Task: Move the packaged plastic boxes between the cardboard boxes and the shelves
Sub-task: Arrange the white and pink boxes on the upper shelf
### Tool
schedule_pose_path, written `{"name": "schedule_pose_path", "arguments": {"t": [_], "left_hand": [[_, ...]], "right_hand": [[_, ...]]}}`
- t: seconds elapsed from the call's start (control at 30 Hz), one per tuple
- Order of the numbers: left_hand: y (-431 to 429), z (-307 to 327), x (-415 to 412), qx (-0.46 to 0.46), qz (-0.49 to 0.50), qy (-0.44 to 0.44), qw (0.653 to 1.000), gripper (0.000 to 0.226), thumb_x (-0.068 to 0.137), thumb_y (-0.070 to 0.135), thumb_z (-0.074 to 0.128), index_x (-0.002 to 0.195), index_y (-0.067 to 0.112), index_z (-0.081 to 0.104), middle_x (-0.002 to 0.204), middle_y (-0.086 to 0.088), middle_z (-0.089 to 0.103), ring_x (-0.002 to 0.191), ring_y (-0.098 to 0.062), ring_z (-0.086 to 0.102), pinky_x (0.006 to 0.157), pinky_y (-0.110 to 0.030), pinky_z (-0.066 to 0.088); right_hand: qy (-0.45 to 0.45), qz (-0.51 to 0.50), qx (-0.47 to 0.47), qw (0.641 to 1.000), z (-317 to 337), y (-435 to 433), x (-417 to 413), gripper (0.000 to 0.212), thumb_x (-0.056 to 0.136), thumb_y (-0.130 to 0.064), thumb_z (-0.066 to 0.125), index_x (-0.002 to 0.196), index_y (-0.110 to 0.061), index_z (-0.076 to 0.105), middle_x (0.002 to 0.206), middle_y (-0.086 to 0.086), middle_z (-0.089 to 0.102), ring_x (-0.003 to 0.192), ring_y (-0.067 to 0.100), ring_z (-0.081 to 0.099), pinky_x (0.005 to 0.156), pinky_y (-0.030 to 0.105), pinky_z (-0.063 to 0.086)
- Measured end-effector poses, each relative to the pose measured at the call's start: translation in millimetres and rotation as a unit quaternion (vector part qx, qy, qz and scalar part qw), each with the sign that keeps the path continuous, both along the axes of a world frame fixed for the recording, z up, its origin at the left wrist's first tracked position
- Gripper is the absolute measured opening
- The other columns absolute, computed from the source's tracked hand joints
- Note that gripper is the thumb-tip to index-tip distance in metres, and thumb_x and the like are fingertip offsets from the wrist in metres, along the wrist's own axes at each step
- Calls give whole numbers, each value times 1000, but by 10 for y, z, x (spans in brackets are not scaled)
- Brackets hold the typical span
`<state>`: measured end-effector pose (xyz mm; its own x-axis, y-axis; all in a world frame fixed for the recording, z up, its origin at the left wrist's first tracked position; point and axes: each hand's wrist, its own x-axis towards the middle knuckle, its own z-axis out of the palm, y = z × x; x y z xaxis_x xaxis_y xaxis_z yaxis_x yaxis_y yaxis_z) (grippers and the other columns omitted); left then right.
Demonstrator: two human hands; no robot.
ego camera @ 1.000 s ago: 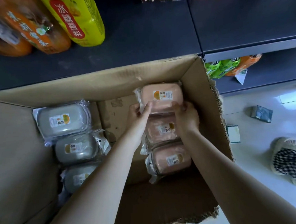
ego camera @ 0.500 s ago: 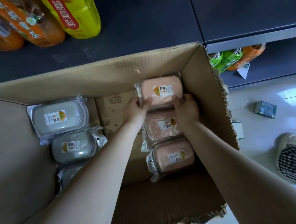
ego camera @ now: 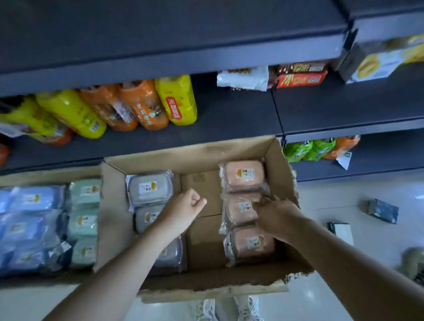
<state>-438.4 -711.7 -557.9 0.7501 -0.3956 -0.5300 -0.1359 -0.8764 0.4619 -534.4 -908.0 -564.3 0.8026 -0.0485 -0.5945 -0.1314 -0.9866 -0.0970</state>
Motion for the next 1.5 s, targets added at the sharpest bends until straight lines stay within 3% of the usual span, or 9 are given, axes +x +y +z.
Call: {"name": "schedule_pose_path", "arguments": {"t": [0.17, 0.33, 0.4, 0.5, 0.6, 0.7, 0.97, 1.2, 1.5], "left_hand": [[485, 1197, -107, 139, -169, -175, 960, 34, 99, 40, 37, 119, 17, 52, 121, 2, 52, 115, -16, 51, 91, -30, 43], [936, 2427, -161, 212, -167, -289, 918, 36, 99, 41, 33, 117, 16, 51, 121, -2, 50, 118, -20, 49, 90, -34, 44], [1089, 2900, -162, 198, -136, -366, 899, 32, 98, 39, 37, 110, 16, 56, 112, 0, 54, 109, -21, 56, 79, -32, 48], [1401, 3649, -240, 131, -84, -464, 872, 26, 85, 36, 54, 85, 13, 66, 82, -2, 63, 77, -23, 67, 58, -32, 54], [1576, 4132, -370, 102, -55, -518, 847, 38, 96, 40, 35, 112, 14, 58, 106, -2, 61, 103, -21, 58, 82, -32, 46], [1929, 4608, -547, 83, -90, -603, 788, 42, 98, 39, 28, 117, 13, 55, 111, -3, 58, 109, -22, 54, 86, -32, 43], [2313, 5652, -598, 34, -64, -663, 745, 37, 99, 38, 28, 117, 14, 50, 114, -1, 53, 108, -18, 49, 80, -28, 42], [2209, 6183, -350, 21, -64, -712, 699, 36, 99, 35, 29, 116, 14, 51, 112, 0, 55, 104, -18, 51, 76, -27, 40], [1689, 6547, 416, 39, -43, -708, 704, 36, 99, 37, 30, 116, 14, 52, 111, 0, 56, 103, -18, 52, 77, -28, 42]], "right_hand": [[-51, 52, -44, 996, 1123, 207, 134, 42, 96, -31, 46, 133, -12, 47, 135, 12, 49, 122, 27, 49, 101, 35, 41], [-143, 103, -73, 982, 2382, 533, 342, 43, 95, -36, 47, 131, -13, 46, 133, 8, 48, 124, 26, 42, 97, 36, 38], [-195, 88, -55, 975, 2883, 689, 393, 46, 92, -39, 48, 131, -15, 47, 133, 6, 49, 125, 24, 41, 98, 34, 38], [-275, 36, -17, 961, 3656, 1043, 342, 53, 91, -42, 52, 138, -18, 44, 140, 4, 46, 131, 21, 38, 102, 34, 41], [-304, 6, -27, 952, 4185, 1253, 250, 58, 92, -45, 51, 142, -19, 38, 146, 2, 41, 137, 19, 30, 107, 35, 37], [-309, 7, -89, 947, 4681, 1581, 36, 61, 89, -51, 53, 139, -18, 43, 138, 4, 47, 130, 22, 38, 102, 38, 41], [-436, -28, -174, 882, 5693, 2203, -204, 37, 88, -41, 51, 115, -16, 56, 120, 5, 55, 118, 23, 45, 92, 33, 42], [-514, -36, -186, 836, 6260, 2161, 56, 45, 91, -44, 51, 127, -17, 49, 125, 5, 53, 122, 24, 42, 95, 36, 42], [-543, -36, -180, 820, 6590, 1574, 833, 51, 92, -48, 48, 128, -13, 49, 128, 6, 52, 124, 24, 41, 95, 35, 38]]}}
